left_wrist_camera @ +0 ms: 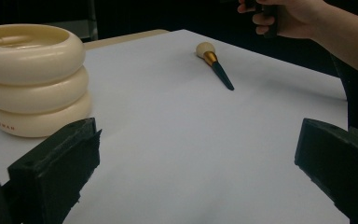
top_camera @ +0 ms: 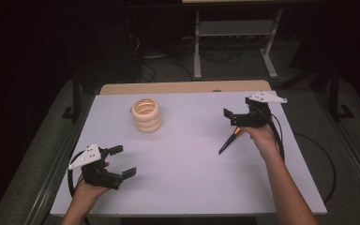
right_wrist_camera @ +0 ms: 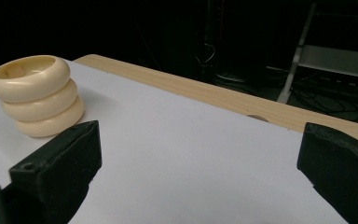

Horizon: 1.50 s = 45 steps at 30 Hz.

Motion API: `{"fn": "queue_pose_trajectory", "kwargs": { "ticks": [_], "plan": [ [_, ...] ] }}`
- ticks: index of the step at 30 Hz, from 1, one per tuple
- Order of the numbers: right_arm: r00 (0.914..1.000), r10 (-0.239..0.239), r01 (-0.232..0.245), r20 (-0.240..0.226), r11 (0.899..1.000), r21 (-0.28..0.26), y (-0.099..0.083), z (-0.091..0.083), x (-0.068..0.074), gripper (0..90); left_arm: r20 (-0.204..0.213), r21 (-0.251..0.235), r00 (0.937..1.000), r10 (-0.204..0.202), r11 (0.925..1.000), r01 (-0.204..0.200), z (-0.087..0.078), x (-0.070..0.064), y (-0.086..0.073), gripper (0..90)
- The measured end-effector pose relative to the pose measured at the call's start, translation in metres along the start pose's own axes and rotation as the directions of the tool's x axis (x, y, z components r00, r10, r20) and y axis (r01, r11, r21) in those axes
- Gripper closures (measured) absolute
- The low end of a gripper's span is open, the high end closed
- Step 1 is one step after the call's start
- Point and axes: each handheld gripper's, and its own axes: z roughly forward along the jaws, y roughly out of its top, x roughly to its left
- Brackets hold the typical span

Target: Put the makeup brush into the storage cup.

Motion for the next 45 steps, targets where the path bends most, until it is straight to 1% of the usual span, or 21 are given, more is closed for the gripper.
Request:
{"fn": "queue_pose_trajectory", "kwargs": {
  "ticks": [3,7,12,17,20,23,24,25,26,27,28,29,31,33,34,35,37,38,40,45],
  "plan": [
    [1.0000,-0.001,0.001,0.004,1.000,-0.002,0.003,0.002,-0.001,0.0,0.003,0.000,1.0000,-0.003,1.0000,0.003,0.001,0.000,0.000,0.0],
    [0.9999,-0.001,0.001,0.012,1.000,0.016,0.008,0.007,-0.003,0.0,0.003,-0.006,0.9999,-0.011,0.9999,0.011,0.002,-0.001,0.000,0.0],
    [0.9999,0.009,-0.009,0.011,1.000,0.012,0.012,0.010,-0.004,0.0,0.003,-0.003,1.0000,-0.008,1.0000,0.008,0.002,-0.001,0.000,0.0],
    [0.9999,0.005,-0.005,0.014,1.000,0.022,0.016,0.016,-0.005,0.0,0.002,-0.003,1.0000,-0.005,1.0000,0.005,0.002,-0.002,0.000,0.0],
    [0.9998,0.000,-0.001,0.017,0.999,0.039,0.016,0.017,-0.006,0.0,0.003,-0.004,1.0000,-0.003,1.0000,0.003,0.002,-0.001,0.000,0.0],
    [0.9995,0.004,-0.006,0.032,0.998,0.064,0.015,0.017,-0.006,0.0,0.002,-0.002,1.0000,-0.003,1.0000,0.003,0.002,-0.001,0.000,0.0],
    [0.9995,0.004,-0.006,0.032,0.998,0.064,0.015,0.017,-0.006,0.0,0.002,-0.002,1.0000,-0.003,1.0000,0.003,0.002,-0.001,0.000,0.0],
    [0.9987,0.010,-0.015,0.050,0.995,0.100,0.014,0.017,-0.007,0.0,0.001,-0.002,1.0000,-0.004,1.0000,0.004,0.002,-0.001,0.000,0.0],
    [0.9987,0.010,-0.015,0.050,0.995,0.100,0.014,0.017,-0.007,0.0,0.001,-0.002,1.0000,-0.004,1.0000,0.004,0.002,-0.001,0.000,0.0],
    [0.9984,0.015,-0.021,0.054,0.993,0.117,0.014,0.017,-0.007,0.0,0.001,-0.001,1.0000,-0.002,1.0000,0.002,0.001,-0.001,0.000,0.0],
    [0.9984,0.015,-0.021,0.054,0.993,0.117,0.014,0.017,-0.007,0.0,0.001,-0.001,1.0000,-0.002,1.0000,0.002,0.001,-0.001,0.000,0.0],
    [0.9978,0.019,-0.027,0.063,0.991,0.134,0.013,0.016,-0.007,0.0,0.001,-0.003,1.0000,-0.005,1.0000,0.005,0.001,-0.001,0.000,0.0],
    [0.9977,0.019,-0.028,0.065,0.990,0.139,0.013,0.016,-0.007,0.0,0.002,-0.005,1.0000,-0.008,1.0000,0.008,0.001,-0.001,0.000,0.0],
    [0.9969,0.025,-0.037,0.075,0.985,0.167,0.013,0.015,-0.007,0.0,0.001,-0.005,1.0000,-0.006,1.0000,0.006,0.001,-0.001,0.000,0.0],
    [0.9969,0.025,-0.037,0.075,0.985,0.167,0.013,0.015,-0.007,0.0,0.001,-0.005,1.0000,-0.006,1.0000,0.006,0.001,-0.001,0.000,0.0],
    [0.9962,0.030,-0.045,0.082,0.982,0.183,0.012,0.014,-0.007,0.0,0.001,-0.004,1.0000,-0.004,1.0000,0.004,0.001,-0.001,0.000,0.0],
    [0.9959,0.030,-0.046,0.086,0.980,0.191,0.012,0.014,-0.007,0.0,0.001,-0.003,1.0000,-0.004,1.0000,0.004,0.001,-0.001,0.000,0.0],
    [0.9952,0.037,-0.055,0.091,0.979,0.197,0.012,0.014,-0.008,0.0,0.001,-0.003,1.0000,-0.004,1.0000,0.004,0.001,-0.001,0.000,0.0],
    [0.9943,0.041,-0.061,0.099,0.975,0.215,0.011,0.013,-0.009,0.0,0.001,-0.004,1.0000,-0.005,1.0000,0.005,0.001,-0.001,0.000,0.0],
    [0.9941,0.040,-0.066,0.101,0.962,0.265,0.008,0.014,-0.009,0.4,0.001,-0.004,1.0000,-0.006,1.0000,0.006,0.001,-0.001,0.000,0.0]
  ]
}}
